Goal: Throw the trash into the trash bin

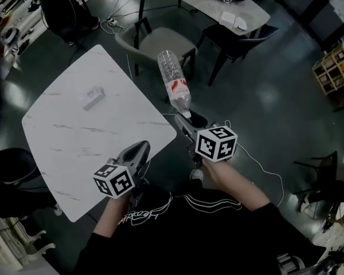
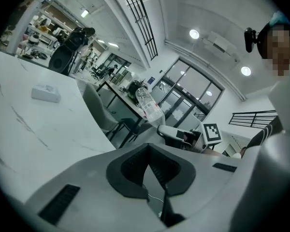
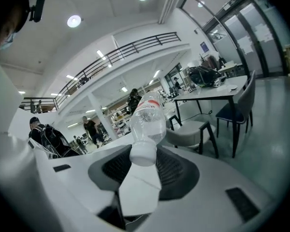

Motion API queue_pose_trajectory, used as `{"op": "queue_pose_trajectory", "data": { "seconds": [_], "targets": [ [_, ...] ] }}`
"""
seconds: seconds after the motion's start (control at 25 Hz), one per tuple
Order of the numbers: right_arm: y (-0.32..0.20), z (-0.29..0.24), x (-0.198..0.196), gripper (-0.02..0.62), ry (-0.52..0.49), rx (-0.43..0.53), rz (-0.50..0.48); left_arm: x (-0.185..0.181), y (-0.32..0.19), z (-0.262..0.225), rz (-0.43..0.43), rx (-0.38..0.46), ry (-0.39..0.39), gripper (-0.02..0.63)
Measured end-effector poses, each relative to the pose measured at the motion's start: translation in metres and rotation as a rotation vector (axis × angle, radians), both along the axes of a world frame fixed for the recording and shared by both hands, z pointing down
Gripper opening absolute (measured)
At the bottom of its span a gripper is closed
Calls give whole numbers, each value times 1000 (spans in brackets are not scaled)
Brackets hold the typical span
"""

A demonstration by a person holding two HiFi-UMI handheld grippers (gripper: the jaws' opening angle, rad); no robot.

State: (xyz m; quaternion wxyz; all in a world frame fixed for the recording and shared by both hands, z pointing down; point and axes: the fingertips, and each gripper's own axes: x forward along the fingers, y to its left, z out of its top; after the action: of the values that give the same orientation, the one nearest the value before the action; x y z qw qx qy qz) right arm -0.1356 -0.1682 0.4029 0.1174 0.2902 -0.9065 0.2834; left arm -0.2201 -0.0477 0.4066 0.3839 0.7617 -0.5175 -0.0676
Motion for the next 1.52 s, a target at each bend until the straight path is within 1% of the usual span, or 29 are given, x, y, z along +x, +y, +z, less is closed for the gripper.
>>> {"op": "queue_pose_trajectory", "data": {
  "seconds": [0.12,0.32,0.56,0.72,0.92,1.04,1.24,1.36,1.52],
  "targets": [
    [-17,4,57,181,3,-1,81,46,-21,7,73,-12,5,6],
    [-34,20,157,181,12,-18,242,126,-48,20,223,-37,5,5],
    [-54,44,251,181,34,-31,358,207,-81,39,336,-60,5,6],
    [-55,73,313,181,52,-84,454,256,-91,63,422,-108,0,6],
    [-59,122,379,181,77,-162,541,304,-106,101,475,-172,-6,6],
    [-53,159,409,181,83,-225,587,327,-107,129,500,-224,-14,6],
    [-35,236,441,181,104,-368,626,356,-90,179,544,-358,-16,6],
    [-25,288,447,181,124,-437,625,361,-84,206,578,-406,-44,6],
    [-3,361,444,181,173,-545,608,358,-80,239,586,-460,-67,6]
  ]
}}
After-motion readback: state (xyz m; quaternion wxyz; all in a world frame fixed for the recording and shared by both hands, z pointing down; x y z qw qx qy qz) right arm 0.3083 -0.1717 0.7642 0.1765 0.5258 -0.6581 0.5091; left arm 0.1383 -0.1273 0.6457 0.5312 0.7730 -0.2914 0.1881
